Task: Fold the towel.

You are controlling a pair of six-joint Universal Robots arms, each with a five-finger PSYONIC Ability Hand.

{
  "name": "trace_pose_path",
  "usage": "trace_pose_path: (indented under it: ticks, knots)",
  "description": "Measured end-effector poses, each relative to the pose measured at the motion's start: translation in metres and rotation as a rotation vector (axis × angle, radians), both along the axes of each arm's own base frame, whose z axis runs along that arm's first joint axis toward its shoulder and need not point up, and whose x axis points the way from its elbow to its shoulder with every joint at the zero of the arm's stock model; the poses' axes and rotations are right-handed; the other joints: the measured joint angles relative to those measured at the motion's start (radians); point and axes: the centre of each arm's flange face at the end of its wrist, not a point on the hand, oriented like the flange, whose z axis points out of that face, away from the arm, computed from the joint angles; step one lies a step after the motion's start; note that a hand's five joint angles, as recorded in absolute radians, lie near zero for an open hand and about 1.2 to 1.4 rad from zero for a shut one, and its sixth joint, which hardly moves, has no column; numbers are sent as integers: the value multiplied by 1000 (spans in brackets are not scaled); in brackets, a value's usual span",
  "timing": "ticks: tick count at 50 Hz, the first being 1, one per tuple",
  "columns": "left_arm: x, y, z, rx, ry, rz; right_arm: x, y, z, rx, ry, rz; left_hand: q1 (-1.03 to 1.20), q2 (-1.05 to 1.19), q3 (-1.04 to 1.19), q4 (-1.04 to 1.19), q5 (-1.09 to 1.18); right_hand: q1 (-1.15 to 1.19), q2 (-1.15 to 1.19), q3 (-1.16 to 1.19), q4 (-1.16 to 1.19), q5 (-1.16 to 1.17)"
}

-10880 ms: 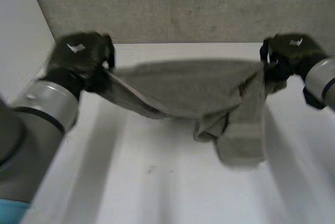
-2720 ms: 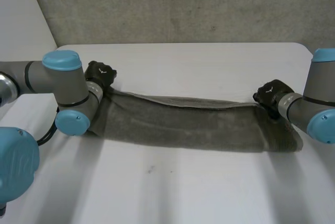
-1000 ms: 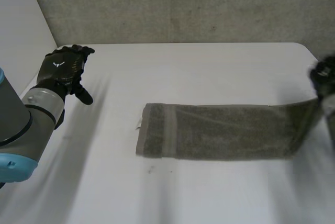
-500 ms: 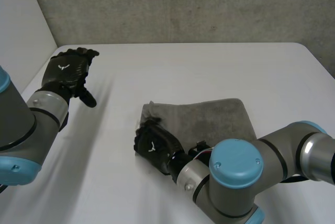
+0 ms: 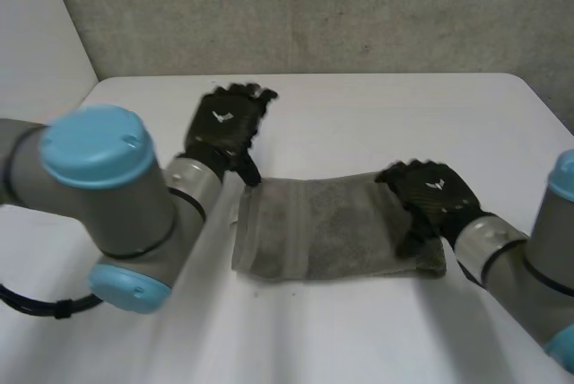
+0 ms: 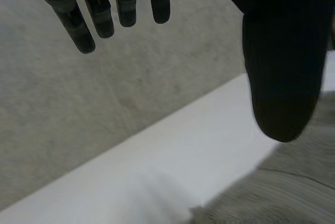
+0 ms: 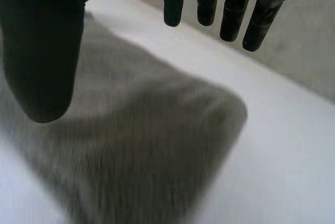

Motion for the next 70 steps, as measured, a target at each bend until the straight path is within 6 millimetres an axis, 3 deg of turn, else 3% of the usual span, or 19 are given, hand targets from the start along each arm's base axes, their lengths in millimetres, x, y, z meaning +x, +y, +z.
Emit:
trace_pose_path:
  ticks: [10, 13, 17, 22, 27, 32, 34, 35, 38, 40, 43, 47, 50, 56, 57, 61, 63, 66, 70]
  knots:
    - [-16, 17, -59, 50, -202, 31, -32, -3, -24, 108, 8, -44, 0, 0, 0, 0, 0, 0, 0, 0, 0, 0]
    - [-19, 24, -76, 51, -277, 38, -37, -5, -28, 109, 8, -52, 0, 0, 0, -1, 0, 264, 322, 328, 295, 284]
    - [-23, 37, -94, 46, -365, 34, -42, -12, -32, 60, 17, -65, 0, -2, -2, -2, 0, 683, 891, 894, 877, 821]
    - [-24, 44, -98, 41, -391, 27, -43, -19, -30, -20, 49, -56, 0, -2, -2, -2, 0, 692, 927, 968, 955, 873]
    - [-24, 45, -87, 26, -375, 33, -30, -22, -14, -152, 108, 2, 0, -2, -2, -2, 0, 692, 947, 969, 957, 877]
    - [-19, 39, -53, -25, -313, 63, 11, -10, 14, -307, 146, 132, 0, -2, -2, -2, 0, 703, 947, 970, 958, 906]
    - [-17, 37, -47, -35, -302, 72, 17, -7, 17, -324, 148, 150, 0, -2, -2, -2, 0, 703, 947, 971, 958, 906]
    - [-6, 28, -22, -68, -262, 114, 49, 9, 29, -402, 160, 234, 0, -2, -2, -2, 0, 703, 947, 971, 958, 909]
    - [13, 18, 4, -101, -223, 174, 80, 28, 33, -465, 182, 316, 0, -2, -2, -2, 0, 703, 947, 971, 958, 912]
    - [20, 15, 10, -108, -214, 194, 86, 32, 33, -476, 186, 334, 0, -2, -2, -2, 0, 703, 947, 971, 958, 912]
    - [51, 6, 33, -128, -176, 277, 123, 61, 26, -535, 217, 454, 0, -2, -2, -2, 0, 703, 947, 971, 958, 912]
    - [69, 1, 39, -123, -151, 326, 140, 78, 13, -538, 229, 530, 0, -2, -2, -2, 0, 703, 947, 971, 958, 912]
    - [82, -1, 39, -98, -117, 357, 156, 97, -11, -513, 241, 620, 0, -2, -2, -2, 0, 703, 947, 971, 958, 913]
    - [86, -1, 34, -53, -52, 352, 163, 114, -36, -462, 246, 694, 0, -2, -2, -2, 0, 703, 947, 971, 958, 914]
    - [85, -2, 34, -49, -42, 346, 163, 114, -35, -457, 242, 694, 0, -2, -2, -2, 0, 666, 803, 818, 800, 807]
    - [79, -2, 38, -48, 1, 313, 157, 109, -17, -440, 184, 651, 0, -2, -2, -2, 0, 112, 194, 209, 209, 244]
    - [76, -3, 42, -56, 21, 297, 149, 100, 0, -419, 129, 599, 0, -2, -2, -2, 0, 7, 28, 37, 25, 46]
    - [71, -4, 48, -69, 48, 278, 141, 92, 12, -397, 84, 553, 0, -2, -2, -2, 0, 0, 1, 0, 0, 4]
    - [60, -4, 57, -80, 97, 242, 108, 63, 43, -281, -59, 386, 0, -2, -2, -2, 0, 0, 1, 0, 0, 4]
